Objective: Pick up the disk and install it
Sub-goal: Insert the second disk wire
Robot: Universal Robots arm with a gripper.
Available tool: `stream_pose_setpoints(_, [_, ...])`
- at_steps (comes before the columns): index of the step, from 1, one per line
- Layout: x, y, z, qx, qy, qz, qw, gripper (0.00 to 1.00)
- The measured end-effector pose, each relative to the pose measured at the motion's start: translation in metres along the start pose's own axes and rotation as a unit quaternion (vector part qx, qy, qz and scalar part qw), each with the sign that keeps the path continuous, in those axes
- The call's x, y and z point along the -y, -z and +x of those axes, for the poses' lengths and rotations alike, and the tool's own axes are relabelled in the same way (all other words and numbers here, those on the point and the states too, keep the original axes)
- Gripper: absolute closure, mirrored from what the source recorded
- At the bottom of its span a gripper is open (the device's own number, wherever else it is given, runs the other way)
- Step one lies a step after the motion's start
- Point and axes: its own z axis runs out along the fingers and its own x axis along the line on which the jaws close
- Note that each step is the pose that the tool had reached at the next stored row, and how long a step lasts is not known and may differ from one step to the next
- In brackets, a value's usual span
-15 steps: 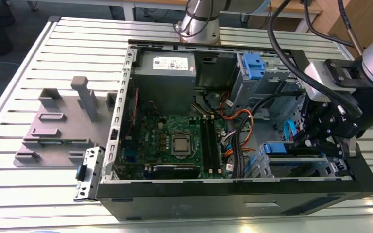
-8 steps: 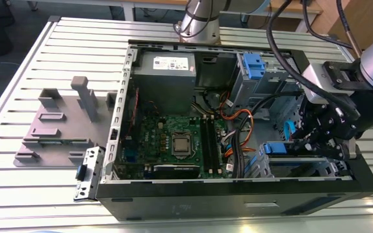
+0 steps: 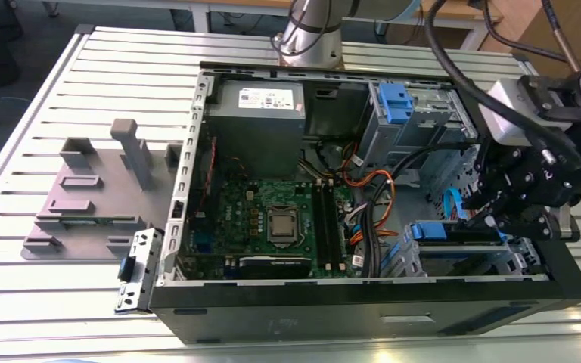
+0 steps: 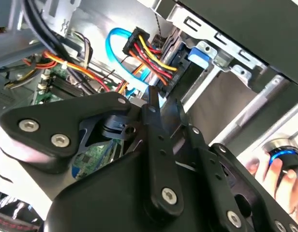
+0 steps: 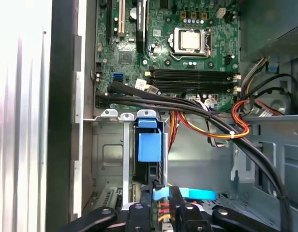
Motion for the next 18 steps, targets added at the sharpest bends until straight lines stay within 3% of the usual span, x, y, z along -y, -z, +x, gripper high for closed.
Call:
stream_pose_setpoints(2, [-0.0001,0.0017,-0.0001,0.0005,0.000,0.0000,1.00000,0.70])
stream_pose_setpoints(6, [0.0000,-0.0001,0.0000,0.0114,0.001,-0.0020,0.99993,0.72])
stream_pose_setpoints(7, [0.0000,-0.0012,0.0001,0.0126,0.001,-0.0027,0.99992,0.78])
stream_pose_setpoints(8, [0.0001,-0.0021,0.0001,0.0135,0.001,-0.0035,0.99990,0.78])
stream_pose_setpoints(10, [0.0002,-0.0044,0.0003,0.0146,0.002,-0.0056,0.99988,0.89])
stream_pose_setpoints(18, [0.0027,-0.0140,0.0044,0.0150,0.002,-0.0175,0.99973,0.89])
